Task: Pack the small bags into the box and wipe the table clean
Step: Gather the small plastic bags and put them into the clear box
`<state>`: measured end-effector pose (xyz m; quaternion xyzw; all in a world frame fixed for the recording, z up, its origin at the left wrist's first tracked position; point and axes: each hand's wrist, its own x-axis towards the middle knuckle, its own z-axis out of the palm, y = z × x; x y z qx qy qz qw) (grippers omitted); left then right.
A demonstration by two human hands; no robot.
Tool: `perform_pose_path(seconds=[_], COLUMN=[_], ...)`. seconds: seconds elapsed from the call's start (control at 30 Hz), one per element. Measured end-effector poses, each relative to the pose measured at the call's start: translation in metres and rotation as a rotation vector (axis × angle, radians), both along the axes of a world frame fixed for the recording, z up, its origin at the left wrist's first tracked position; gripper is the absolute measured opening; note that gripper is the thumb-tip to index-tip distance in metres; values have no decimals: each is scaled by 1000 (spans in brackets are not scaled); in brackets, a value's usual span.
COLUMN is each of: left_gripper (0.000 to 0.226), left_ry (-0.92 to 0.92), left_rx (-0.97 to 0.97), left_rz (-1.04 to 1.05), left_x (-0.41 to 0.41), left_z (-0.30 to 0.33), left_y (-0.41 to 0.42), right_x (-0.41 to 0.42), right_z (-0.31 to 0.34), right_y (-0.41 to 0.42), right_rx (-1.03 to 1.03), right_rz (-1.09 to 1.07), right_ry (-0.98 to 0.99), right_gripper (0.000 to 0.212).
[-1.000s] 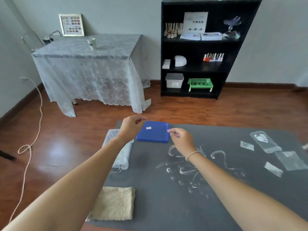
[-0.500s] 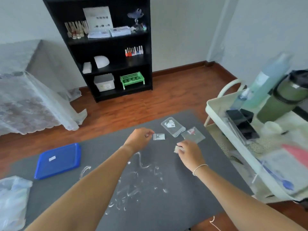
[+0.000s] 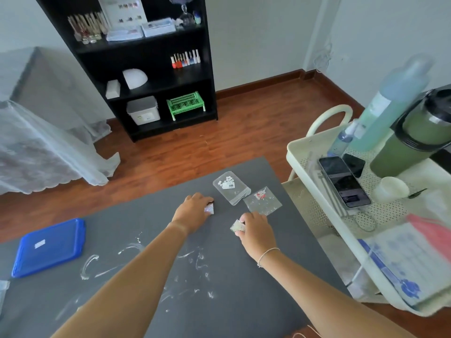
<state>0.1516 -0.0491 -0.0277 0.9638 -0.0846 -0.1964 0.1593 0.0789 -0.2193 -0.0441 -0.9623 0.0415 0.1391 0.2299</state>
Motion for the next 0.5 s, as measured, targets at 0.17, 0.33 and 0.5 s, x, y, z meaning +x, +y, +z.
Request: perform_pose_path(seconds=[0.17,0.33,0.5], left_gripper=[17,13,24], left_ry=[101,63,55], left_rx=[-81,-242,-193], left_rz=[41,16,-177], left_x=[7,36,63], left_z=[6,28,38], left_y=[2,-19,-57], right_x=[9,16,49], right_z=[5,16,32], right_y=[-3,-25,-59], right_rx=[61,237,238], right_rz=[41,85,146], right_ry=[106,177,148], right_gripper=[17,12,18])
